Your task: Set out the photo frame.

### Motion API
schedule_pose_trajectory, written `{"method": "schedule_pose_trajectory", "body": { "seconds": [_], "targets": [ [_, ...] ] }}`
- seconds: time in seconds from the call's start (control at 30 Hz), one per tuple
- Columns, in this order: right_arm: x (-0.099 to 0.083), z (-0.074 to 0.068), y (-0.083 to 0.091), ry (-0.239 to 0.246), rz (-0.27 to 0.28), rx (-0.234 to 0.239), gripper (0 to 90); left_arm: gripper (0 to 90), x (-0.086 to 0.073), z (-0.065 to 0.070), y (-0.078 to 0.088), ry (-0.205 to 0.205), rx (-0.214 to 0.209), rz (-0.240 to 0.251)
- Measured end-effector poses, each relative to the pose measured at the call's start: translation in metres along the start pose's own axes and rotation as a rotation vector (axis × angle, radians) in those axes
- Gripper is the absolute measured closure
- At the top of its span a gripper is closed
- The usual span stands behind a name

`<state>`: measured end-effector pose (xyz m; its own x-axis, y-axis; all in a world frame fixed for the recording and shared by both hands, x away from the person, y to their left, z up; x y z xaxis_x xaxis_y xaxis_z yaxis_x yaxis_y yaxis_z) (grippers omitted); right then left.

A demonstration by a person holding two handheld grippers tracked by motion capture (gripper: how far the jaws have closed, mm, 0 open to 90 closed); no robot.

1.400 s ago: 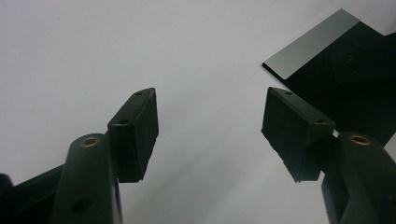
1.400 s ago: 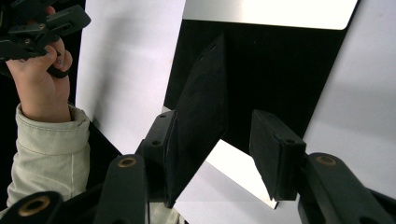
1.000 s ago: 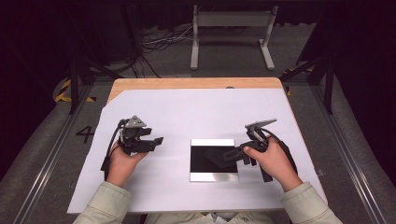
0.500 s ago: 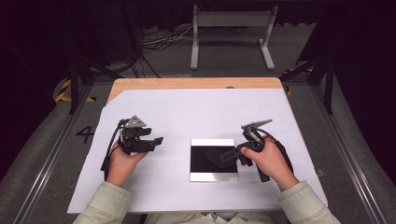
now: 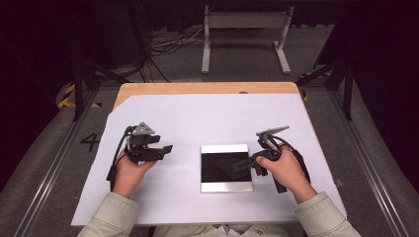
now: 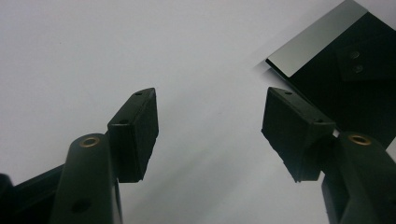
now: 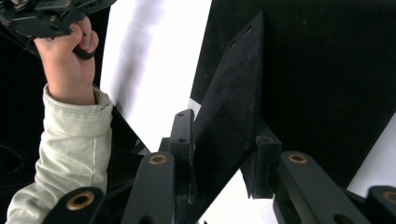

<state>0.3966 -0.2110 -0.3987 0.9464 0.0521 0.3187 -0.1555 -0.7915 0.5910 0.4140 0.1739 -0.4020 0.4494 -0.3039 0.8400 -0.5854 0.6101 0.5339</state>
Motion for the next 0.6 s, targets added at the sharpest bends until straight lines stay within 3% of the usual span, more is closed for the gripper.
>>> {"method": "schedule_pose_trajectory", "body": {
  "seconds": [0.2, 0.6],
  "targets": [
    [-0.003, -0.005, 0.003, 0.054, 0.003, 0.029, 73.8, 36.8, 0.0, 0.0, 0.0, 0.007, 0.001, 0.003],
    [-0.008, -0.014, 0.008, 0.145, -0.041, 0.084, 84.4, 36.8, 0.0, 0.001, 0.001, 0.005, 0.003, 0.007]
  ]
}}
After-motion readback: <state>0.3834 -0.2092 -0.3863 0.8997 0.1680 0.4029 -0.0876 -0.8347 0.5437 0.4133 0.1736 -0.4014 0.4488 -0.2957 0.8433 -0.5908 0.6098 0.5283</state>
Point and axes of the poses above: each handheld gripper's, and its own axes: y roughly backward along the jaws, x roughly out of its top, z roughly to its right, the point moved 1 cm from there along -y, roughly forward along the jaws, and after that the axes turned 9 degrees about z, right-handed, at the moved point
